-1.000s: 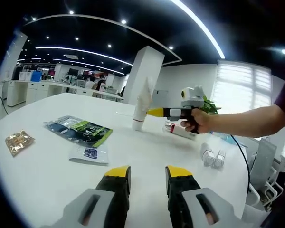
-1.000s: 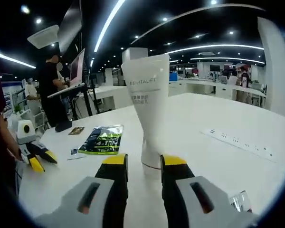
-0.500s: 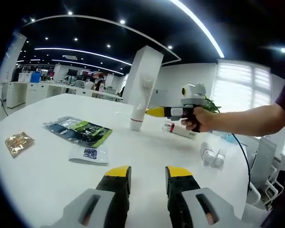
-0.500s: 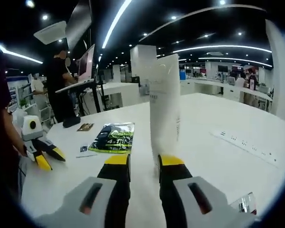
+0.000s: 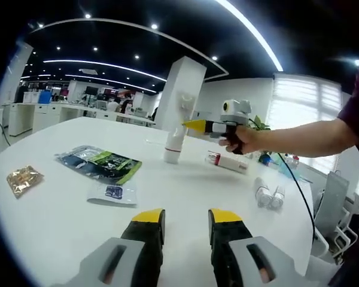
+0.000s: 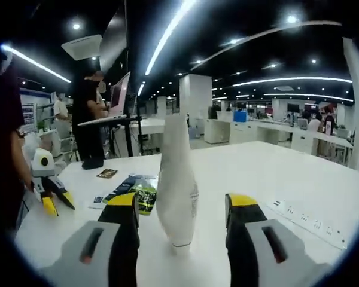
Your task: Arrange the skincare products in the storage area until every visible bottle or jar stands upright without overlapping.
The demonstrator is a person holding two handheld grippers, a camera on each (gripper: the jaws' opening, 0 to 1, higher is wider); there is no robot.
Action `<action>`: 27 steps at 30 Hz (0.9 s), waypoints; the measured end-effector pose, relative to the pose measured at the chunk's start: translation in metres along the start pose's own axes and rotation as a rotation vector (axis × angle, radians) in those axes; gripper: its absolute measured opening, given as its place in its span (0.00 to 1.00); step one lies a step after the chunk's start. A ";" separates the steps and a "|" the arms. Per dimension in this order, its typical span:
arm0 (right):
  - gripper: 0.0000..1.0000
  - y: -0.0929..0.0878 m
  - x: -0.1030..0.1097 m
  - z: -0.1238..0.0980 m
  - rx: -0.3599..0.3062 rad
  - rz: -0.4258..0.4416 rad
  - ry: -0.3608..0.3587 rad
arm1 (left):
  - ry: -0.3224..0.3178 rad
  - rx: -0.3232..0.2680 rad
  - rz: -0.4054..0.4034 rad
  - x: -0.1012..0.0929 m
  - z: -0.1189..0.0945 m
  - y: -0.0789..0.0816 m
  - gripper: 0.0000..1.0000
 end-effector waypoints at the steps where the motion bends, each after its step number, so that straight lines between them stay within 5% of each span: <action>1: 0.60 -0.002 0.000 0.005 0.007 0.016 0.041 | 0.002 0.000 0.000 0.000 0.000 0.000 0.30; 4: 0.56 -0.006 -0.006 0.012 0.012 0.016 0.078 | 0.007 0.000 -0.002 0.001 0.000 0.000 0.30; 6: 0.49 -0.004 -0.001 0.016 -0.025 0.073 0.158 | 0.008 0.002 -0.002 0.001 0.000 0.000 0.30; 10: 0.32 -0.006 -0.002 0.021 -0.031 0.066 0.195 | 0.008 0.007 -0.003 0.001 0.001 -0.001 0.30; 27: 0.27 -0.005 0.012 0.019 -0.086 0.052 0.200 | 0.013 0.009 0.005 0.001 0.002 -0.001 0.29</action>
Point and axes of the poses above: the point that each gripper's makers call its tool centre point, and the gripper's own axes: z roughly forward along the fingers, x roughly to its left, y roughly out of its top, the point moved 7 cm from there along -z, roughly backward along the fingers, and after that the axes turned 6 degrees about z, right-handed, at the moved point
